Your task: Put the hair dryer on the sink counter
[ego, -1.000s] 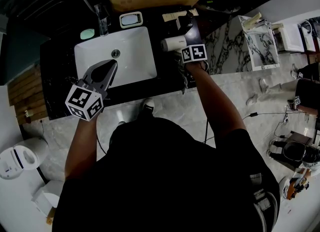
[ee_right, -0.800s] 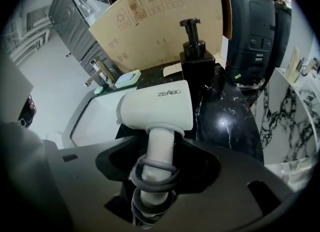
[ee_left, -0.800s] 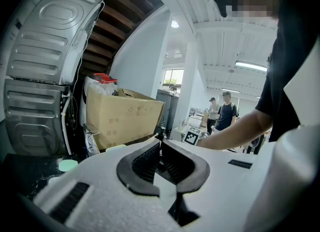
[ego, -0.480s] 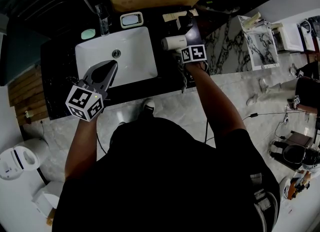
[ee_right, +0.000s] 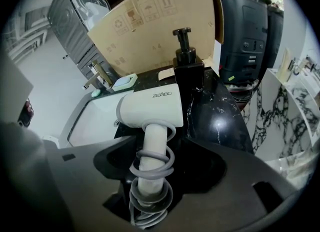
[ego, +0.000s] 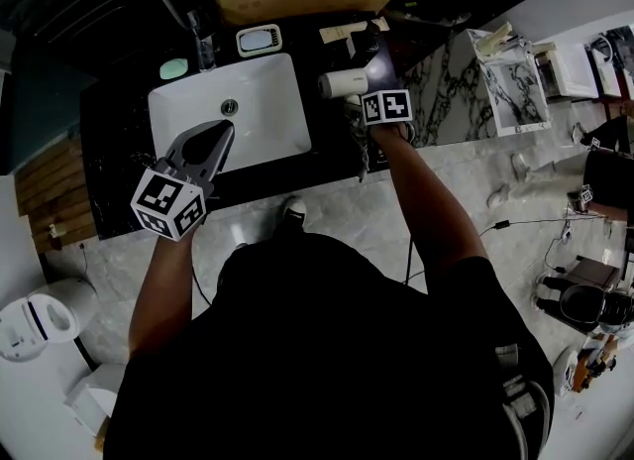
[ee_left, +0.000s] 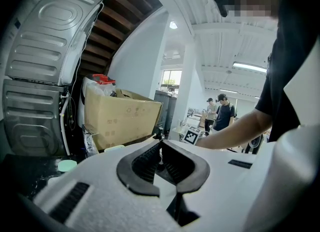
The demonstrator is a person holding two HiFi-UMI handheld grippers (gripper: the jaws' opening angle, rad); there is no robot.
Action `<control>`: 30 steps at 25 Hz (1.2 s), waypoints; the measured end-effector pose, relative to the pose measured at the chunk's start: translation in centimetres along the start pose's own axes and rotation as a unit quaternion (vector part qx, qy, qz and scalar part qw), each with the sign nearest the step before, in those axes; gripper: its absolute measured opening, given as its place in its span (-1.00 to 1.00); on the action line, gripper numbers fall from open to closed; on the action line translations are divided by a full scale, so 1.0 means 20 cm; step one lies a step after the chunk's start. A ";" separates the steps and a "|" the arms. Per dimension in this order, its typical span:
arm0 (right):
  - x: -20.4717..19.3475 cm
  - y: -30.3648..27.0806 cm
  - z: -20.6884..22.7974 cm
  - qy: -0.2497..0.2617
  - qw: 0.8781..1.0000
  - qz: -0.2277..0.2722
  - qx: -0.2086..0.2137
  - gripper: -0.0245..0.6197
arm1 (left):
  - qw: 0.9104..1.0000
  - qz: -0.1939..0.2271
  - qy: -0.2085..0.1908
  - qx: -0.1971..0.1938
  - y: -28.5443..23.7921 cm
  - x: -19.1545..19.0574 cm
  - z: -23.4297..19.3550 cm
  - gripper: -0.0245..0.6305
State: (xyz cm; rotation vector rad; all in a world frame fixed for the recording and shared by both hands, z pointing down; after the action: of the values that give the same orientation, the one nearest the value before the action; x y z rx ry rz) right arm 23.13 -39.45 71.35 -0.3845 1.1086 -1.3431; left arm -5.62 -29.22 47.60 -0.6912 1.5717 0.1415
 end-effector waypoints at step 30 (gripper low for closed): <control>0.04 0.25 -0.14 -0.002 0.997 0.075 -0.009 -0.08 | 0.999 0.015 0.009 -0.030 0.13 0.04 0.06 -0.85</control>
State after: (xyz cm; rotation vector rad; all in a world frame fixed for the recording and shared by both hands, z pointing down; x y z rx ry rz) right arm 23.74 -37.91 65.75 -0.3104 1.1250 -1.2014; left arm -5.96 -26.81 45.91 -0.7179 1.6002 0.2049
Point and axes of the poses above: the fingertips, and each gripper's own axes: y backward along the fingers, z to its right, x out of its top, the point moved 1 cm from there along y, backward along the fingers, and after that the axes turned 13 degrees about x, right-handed, at the moved point
